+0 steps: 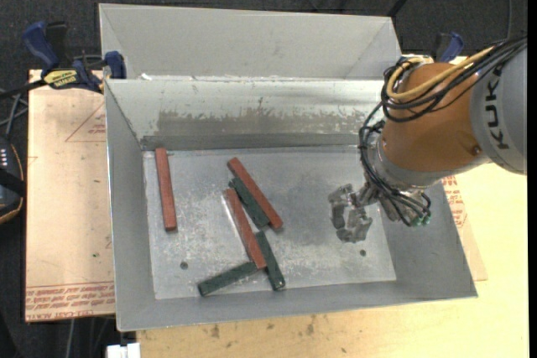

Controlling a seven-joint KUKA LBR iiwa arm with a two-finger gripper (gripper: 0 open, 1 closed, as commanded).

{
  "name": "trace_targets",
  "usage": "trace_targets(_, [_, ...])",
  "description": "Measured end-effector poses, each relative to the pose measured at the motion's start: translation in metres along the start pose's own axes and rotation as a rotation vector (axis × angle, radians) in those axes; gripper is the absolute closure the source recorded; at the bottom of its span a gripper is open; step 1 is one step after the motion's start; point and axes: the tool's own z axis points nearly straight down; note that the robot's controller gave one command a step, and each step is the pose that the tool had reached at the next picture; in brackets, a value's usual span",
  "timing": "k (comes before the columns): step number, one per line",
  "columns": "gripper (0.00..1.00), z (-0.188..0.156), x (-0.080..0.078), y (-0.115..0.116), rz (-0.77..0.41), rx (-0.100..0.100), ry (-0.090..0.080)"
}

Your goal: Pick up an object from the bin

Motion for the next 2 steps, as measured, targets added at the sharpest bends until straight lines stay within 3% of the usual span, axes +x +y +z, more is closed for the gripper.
trace_targets(1, [1.00,-0.022,-0.021,0.002,-0.094,-0.001,0.005])
trace_targets(2, [1.00,-0.073,-0.018,0.018,-0.127,-0.001,0.003])
